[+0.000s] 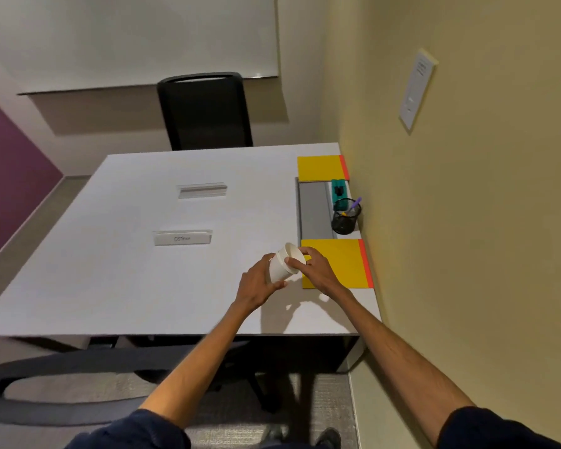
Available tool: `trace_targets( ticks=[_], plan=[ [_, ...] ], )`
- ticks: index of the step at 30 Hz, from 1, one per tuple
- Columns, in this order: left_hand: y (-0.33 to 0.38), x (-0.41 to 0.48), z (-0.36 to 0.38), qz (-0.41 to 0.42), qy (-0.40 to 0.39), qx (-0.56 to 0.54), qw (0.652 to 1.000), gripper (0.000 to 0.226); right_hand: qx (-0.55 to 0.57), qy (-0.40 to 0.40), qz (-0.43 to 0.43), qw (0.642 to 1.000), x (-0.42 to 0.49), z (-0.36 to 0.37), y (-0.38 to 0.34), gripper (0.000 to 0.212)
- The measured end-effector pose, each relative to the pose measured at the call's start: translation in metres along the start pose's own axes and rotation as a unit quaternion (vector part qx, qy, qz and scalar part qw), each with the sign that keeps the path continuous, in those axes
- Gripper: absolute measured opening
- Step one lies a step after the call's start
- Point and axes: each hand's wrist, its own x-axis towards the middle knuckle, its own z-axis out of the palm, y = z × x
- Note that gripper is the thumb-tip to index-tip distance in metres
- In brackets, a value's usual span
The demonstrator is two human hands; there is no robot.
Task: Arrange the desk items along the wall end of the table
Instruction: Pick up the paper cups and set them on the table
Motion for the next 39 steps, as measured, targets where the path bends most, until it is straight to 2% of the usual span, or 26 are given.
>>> trace_targets(
  ticks=[6, 12, 16, 21, 26, 30, 34, 39],
  plan=[
    [-0.034, -0.023, -0.04, -0.055, 0.075, 0.016, 0.996, 0.072, 0.029, 0.008, -0.045, 0.999, 0.003, 0.033, -0.038, 0.051],
    [-0.077, -0.054, -0.083, -0.106, 0.16, -0.032, 0.981, 0.066, 0.042, 0.015, -0.088, 0.995, -0.005, 0.092, -0.073, 0.05],
    [-0.11, -0.077, -0.116, -0.127, 0.219, -0.062, 0.965, 0.068, 0.056, 0.059, -0.122, 0.989, -0.023, 0.14, -0.095, 0.05],
    [-0.158, -0.11, -0.164, -0.132, 0.254, -0.086, 0.954, 0.069, 0.063, 0.087, -0.141, 0.984, -0.044, 0.197, -0.121, 0.051],
    [-0.212, -0.151, -0.212, -0.127, 0.291, -0.091, 0.944, 0.066, 0.047, 0.074, -0.156, 0.984, -0.065, 0.265, -0.147, 0.055],
    [-0.247, -0.178, -0.243, -0.148, 0.339, -0.126, 0.92, 0.067, 0.028, 0.052, -0.169, 0.984, -0.079, 0.319, -0.165, 0.058],
    [-0.279, -0.201, -0.269, -0.153, 0.381, -0.116, 0.904, 0.069, 0.015, 0.029, -0.187, 0.982, -0.087, 0.369, -0.185, 0.06],
    [-0.315, -0.219, -0.293, -0.172, 0.394, -0.122, 0.895, 0.069, -0.015, -0.002, -0.203, 0.979, -0.086, 0.42, -0.205, 0.065]
  ],
)
